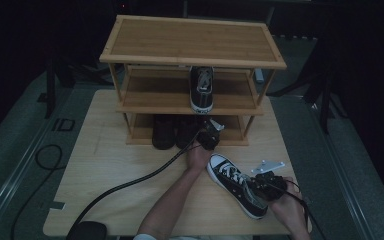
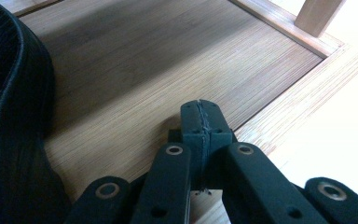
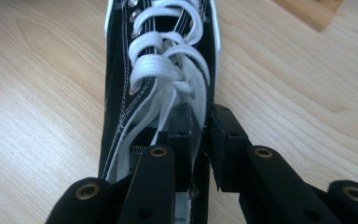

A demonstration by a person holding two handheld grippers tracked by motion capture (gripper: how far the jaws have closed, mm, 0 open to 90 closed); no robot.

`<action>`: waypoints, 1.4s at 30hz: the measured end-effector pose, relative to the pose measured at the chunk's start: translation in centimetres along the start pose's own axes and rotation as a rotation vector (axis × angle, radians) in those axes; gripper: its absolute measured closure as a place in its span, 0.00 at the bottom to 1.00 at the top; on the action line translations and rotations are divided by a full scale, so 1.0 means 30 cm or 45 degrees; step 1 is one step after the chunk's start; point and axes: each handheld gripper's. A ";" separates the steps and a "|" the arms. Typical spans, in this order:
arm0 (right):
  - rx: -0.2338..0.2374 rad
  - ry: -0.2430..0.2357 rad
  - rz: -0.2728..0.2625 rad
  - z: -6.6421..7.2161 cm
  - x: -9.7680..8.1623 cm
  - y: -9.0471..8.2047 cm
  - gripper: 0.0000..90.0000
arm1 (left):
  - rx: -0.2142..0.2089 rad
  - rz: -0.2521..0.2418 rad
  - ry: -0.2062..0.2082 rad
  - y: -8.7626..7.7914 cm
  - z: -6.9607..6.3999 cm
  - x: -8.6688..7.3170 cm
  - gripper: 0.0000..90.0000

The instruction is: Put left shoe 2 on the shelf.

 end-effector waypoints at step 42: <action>0.057 0.092 -0.047 -0.049 -0.028 0.021 0.98 | -0.003 -0.008 0.008 0.000 0.001 -0.002 1.00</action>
Point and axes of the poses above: each handheld gripper's, and its own axes: y roughly forward along the jaws, x roughly out of its top, z roughly to its left, and after that the axes turned 11 degrees about -y, right-handed
